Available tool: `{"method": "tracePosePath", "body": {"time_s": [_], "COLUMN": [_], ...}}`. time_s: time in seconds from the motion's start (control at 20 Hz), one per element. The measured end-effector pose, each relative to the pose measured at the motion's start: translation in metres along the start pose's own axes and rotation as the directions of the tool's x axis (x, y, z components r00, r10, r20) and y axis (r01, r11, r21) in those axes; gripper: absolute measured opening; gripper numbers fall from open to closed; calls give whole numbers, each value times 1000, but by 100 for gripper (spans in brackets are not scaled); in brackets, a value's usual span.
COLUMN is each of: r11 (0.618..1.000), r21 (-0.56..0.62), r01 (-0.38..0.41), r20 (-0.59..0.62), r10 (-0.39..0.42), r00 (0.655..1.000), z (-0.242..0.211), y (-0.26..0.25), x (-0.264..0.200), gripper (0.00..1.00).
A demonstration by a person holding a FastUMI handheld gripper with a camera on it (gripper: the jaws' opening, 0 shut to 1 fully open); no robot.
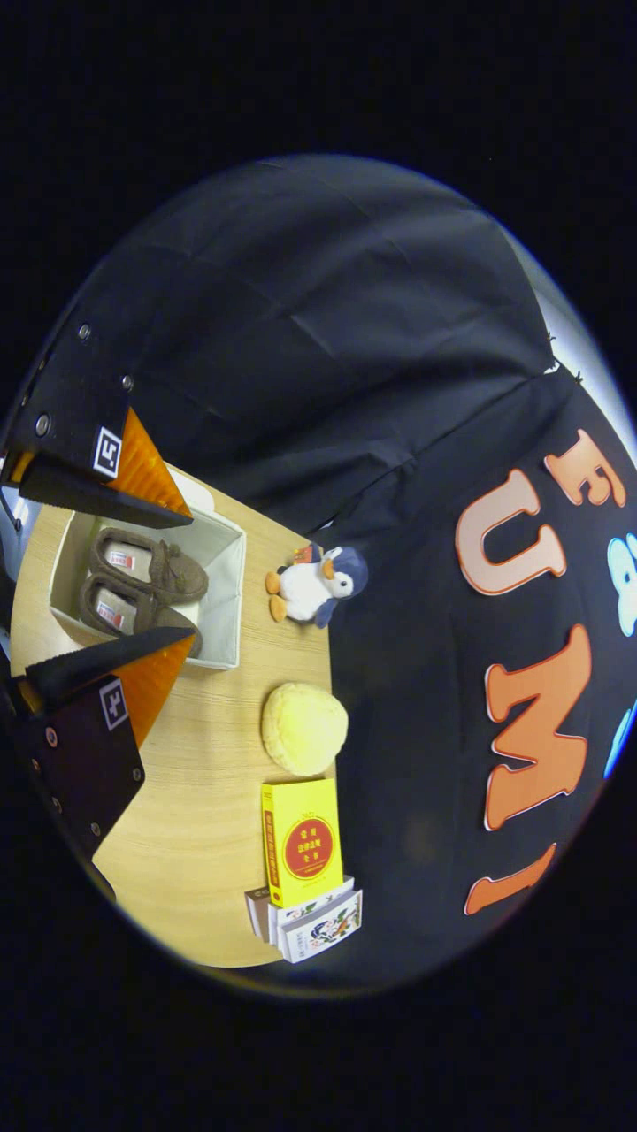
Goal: Open the storage box then place both shoes into the box .Put the left shoe in first, then the right shoe, with the right side of both shoes facing outward in a uniform manner.
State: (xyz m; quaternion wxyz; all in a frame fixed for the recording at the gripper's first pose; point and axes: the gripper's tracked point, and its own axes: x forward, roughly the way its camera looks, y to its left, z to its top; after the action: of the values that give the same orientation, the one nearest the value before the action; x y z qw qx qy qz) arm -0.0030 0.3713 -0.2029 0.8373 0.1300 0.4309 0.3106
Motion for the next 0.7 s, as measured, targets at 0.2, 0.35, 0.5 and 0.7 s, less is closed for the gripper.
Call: {"method": "tracePosePath", "body": {"time_s": [0.2,0.35,0.5,0.7], "r11": [998,988,980,939], "r21": [-70,-134,-134,-147], "r01": [-3,79,144,310], "r20": [142,219,296,445], "r10": [13,-49,-99,-217], "r00": [990,975,950,869], "z": [33,41,52,83], "y": [-26,-73,-106,-162], "x": [-50,-84,-117,-170], "gripper": [74,79,85,92]}}
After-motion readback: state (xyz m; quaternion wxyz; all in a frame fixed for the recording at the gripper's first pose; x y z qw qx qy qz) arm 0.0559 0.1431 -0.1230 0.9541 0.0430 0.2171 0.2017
